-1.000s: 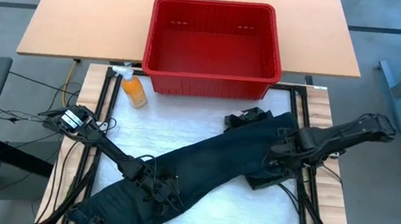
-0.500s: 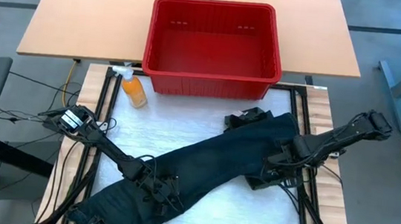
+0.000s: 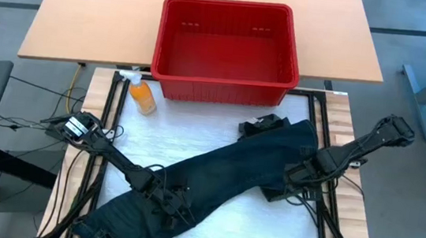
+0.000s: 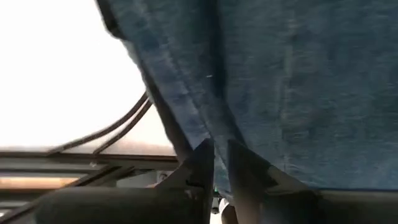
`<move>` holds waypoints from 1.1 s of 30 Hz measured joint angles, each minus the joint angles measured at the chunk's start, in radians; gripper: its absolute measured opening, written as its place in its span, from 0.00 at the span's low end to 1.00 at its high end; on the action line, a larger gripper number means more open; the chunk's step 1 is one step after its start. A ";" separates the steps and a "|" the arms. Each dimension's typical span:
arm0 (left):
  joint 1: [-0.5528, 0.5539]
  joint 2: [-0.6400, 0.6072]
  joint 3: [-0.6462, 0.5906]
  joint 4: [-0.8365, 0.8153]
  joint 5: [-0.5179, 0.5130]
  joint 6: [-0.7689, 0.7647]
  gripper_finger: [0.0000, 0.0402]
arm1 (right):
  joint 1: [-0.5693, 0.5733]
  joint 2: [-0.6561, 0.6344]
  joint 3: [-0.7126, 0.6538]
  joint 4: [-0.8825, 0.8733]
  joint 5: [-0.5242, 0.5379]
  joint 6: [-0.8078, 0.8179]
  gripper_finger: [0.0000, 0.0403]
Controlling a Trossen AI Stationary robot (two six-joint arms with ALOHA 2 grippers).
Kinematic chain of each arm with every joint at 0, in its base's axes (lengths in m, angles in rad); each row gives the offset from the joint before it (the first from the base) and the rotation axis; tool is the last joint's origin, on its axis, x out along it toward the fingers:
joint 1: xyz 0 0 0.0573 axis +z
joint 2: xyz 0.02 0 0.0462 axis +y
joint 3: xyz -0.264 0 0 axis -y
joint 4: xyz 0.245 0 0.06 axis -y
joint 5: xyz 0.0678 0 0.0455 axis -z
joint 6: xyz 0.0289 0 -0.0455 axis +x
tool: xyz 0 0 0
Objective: Fold laundry
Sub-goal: Fold the dark blue jeans
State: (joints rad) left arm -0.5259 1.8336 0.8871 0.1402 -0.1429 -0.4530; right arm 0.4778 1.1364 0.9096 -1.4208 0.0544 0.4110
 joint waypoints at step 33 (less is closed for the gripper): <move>-0.001 0.001 0.000 0.000 0.001 0.004 0.32 | 0.052 0.281 0.000 0.004 0.208 0.056 0.47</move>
State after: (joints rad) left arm -0.5271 1.8343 0.8867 0.1402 -0.1421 -0.4494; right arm 0.5297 1.4170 0.9096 -1.4165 0.2619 0.4667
